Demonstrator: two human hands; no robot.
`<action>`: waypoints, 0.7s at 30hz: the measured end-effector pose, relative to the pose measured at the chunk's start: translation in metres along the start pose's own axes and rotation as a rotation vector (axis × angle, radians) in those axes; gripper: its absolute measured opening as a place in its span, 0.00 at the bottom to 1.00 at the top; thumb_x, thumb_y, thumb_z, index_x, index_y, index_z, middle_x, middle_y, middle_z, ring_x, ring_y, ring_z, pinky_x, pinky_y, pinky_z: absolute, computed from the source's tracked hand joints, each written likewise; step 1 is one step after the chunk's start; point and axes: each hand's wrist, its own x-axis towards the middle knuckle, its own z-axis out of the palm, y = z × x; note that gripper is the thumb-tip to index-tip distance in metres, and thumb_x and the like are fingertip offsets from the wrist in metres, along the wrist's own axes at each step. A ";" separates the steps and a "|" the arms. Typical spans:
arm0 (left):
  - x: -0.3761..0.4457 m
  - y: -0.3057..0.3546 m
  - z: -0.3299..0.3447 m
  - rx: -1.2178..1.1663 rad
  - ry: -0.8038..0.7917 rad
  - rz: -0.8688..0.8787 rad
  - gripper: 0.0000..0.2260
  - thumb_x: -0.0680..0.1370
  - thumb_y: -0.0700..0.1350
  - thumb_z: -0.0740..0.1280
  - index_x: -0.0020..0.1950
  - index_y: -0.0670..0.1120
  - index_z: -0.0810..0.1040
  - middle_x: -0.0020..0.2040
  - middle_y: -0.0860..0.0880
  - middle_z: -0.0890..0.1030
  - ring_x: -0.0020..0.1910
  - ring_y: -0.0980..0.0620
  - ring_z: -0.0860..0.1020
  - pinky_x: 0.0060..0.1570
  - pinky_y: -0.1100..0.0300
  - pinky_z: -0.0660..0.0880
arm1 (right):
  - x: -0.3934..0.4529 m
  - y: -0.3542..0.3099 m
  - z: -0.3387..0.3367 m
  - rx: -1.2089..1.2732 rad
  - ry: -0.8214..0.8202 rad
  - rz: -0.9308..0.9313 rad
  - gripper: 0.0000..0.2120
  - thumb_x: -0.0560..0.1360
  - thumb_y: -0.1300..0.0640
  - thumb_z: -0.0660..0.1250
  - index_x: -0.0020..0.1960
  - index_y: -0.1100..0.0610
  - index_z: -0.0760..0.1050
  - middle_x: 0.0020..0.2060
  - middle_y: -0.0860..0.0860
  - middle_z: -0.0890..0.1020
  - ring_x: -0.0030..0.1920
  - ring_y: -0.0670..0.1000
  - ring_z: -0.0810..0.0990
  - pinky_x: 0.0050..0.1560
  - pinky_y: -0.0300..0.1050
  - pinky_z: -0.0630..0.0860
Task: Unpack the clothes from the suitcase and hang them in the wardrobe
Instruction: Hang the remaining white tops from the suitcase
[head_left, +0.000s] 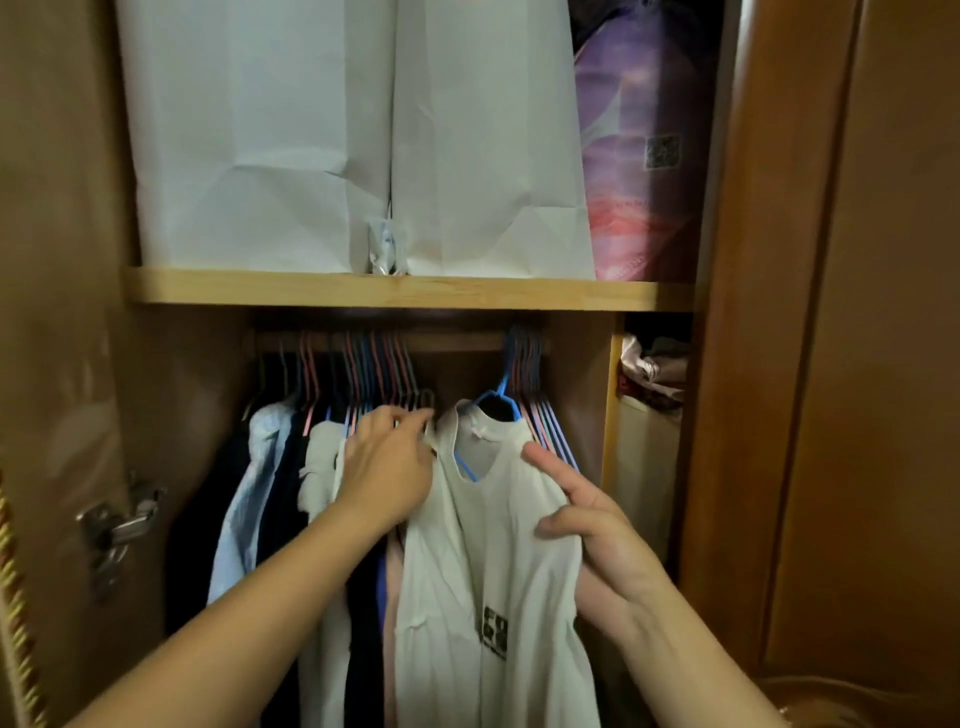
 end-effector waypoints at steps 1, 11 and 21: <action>-0.013 -0.015 0.002 0.021 -0.038 -0.007 0.22 0.82 0.51 0.61 0.77 0.53 0.68 0.73 0.46 0.67 0.73 0.44 0.63 0.71 0.49 0.62 | 0.008 -0.001 0.003 -0.017 0.001 -0.008 0.36 0.69 0.81 0.51 0.70 0.58 0.73 0.61 0.64 0.80 0.63 0.64 0.79 0.66 0.61 0.71; -0.033 -0.052 0.003 -0.111 -0.238 0.008 0.34 0.81 0.61 0.63 0.82 0.50 0.56 0.83 0.55 0.51 0.81 0.53 0.51 0.78 0.56 0.52 | 0.095 0.002 0.028 -0.432 0.097 0.042 0.35 0.70 0.77 0.55 0.70 0.51 0.75 0.63 0.56 0.80 0.58 0.57 0.82 0.55 0.54 0.82; -0.032 -0.056 0.012 -0.163 -0.249 0.002 0.32 0.81 0.60 0.62 0.82 0.51 0.58 0.82 0.58 0.51 0.81 0.54 0.51 0.78 0.56 0.51 | 0.096 0.047 0.012 -0.982 0.299 -0.103 0.27 0.79 0.67 0.60 0.75 0.49 0.64 0.66 0.47 0.76 0.61 0.49 0.77 0.63 0.49 0.76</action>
